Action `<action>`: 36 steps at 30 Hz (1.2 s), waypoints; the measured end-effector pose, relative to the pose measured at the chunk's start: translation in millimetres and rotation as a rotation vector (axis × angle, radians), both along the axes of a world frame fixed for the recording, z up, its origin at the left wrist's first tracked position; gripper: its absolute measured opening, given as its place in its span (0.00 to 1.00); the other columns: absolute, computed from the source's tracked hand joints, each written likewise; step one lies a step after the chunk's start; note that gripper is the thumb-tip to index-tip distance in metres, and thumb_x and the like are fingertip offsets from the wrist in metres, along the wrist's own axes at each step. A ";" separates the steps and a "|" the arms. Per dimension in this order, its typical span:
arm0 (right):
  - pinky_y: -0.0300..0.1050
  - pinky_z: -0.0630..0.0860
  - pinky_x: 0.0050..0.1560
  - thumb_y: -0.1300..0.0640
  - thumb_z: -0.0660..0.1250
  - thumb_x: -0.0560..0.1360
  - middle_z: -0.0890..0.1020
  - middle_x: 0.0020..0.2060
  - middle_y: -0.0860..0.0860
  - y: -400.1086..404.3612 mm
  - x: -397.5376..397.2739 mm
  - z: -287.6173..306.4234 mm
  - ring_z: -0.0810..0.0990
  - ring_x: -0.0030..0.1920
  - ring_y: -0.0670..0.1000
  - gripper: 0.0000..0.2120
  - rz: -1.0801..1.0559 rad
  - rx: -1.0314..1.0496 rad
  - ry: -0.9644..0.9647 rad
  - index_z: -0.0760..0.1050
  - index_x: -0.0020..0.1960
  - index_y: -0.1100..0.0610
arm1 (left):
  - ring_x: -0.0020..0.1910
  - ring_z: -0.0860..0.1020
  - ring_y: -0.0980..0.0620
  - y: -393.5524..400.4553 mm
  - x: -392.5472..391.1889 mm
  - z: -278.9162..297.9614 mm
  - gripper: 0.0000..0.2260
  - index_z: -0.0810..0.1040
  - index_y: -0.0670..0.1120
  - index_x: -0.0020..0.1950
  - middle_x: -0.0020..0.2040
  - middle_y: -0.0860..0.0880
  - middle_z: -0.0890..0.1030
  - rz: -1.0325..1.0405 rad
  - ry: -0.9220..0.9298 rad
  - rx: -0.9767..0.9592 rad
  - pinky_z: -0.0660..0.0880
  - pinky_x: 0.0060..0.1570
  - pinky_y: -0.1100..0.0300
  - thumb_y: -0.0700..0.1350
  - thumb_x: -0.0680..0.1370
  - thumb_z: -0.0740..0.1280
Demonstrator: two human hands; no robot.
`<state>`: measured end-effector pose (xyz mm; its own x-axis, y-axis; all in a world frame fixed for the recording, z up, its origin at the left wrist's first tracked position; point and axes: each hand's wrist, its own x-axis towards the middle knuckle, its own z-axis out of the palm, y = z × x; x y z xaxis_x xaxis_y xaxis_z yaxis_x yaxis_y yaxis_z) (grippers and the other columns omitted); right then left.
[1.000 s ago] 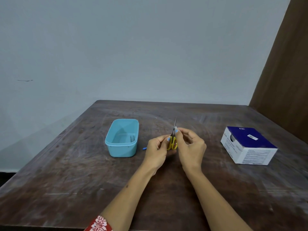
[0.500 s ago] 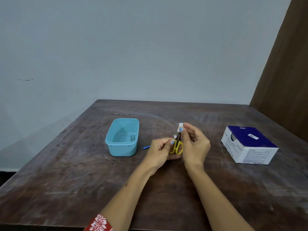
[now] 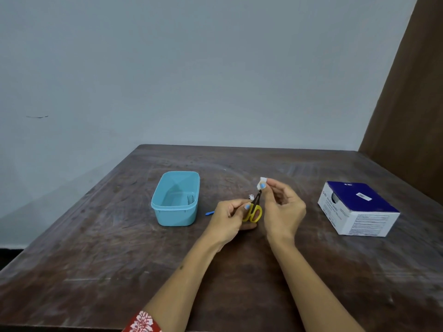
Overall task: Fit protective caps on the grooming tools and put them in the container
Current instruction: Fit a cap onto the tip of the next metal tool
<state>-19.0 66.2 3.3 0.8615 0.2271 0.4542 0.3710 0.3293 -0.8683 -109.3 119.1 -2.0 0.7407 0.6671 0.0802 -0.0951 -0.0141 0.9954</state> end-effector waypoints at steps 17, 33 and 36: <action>0.54 0.77 0.43 0.69 0.71 0.68 0.81 0.38 0.54 -4.5 -10.4 -9.7 0.78 0.39 0.56 0.07 -0.161 -0.380 -0.706 0.81 0.44 0.61 | 0.43 0.81 0.51 3.8 -0.6 1.4 0.10 0.80 0.39 0.54 0.45 0.42 0.82 0.094 -0.137 -0.145 0.80 0.40 0.60 0.39 0.79 0.60; 0.47 0.74 0.43 0.70 0.67 0.69 0.79 0.40 0.55 -4.0 -13.4 -11.2 0.75 0.43 0.55 0.05 -0.063 -0.490 -0.676 0.78 0.42 0.62 | 0.47 0.83 0.52 16.3 -0.1 -1.1 0.12 0.78 0.40 0.59 0.51 0.43 0.84 0.078 -0.245 -0.348 0.79 0.42 0.62 0.35 0.79 0.60; 0.46 0.74 0.42 0.69 0.67 0.68 0.79 0.38 0.53 -4.9 -14.4 -12.5 0.74 0.42 0.54 0.05 -0.029 -0.504 -0.667 0.78 0.41 0.61 | 0.45 0.83 0.53 17.0 -0.3 -0.5 0.11 0.79 0.42 0.57 0.48 0.45 0.85 0.083 -0.258 -0.360 0.79 0.40 0.63 0.35 0.79 0.60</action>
<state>-33.4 61.3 -9.2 0.4565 0.5217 0.7207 0.8617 -0.0574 -0.5042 -109.6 136.1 -2.4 0.6698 0.7425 0.0076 -0.3540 0.3103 0.8823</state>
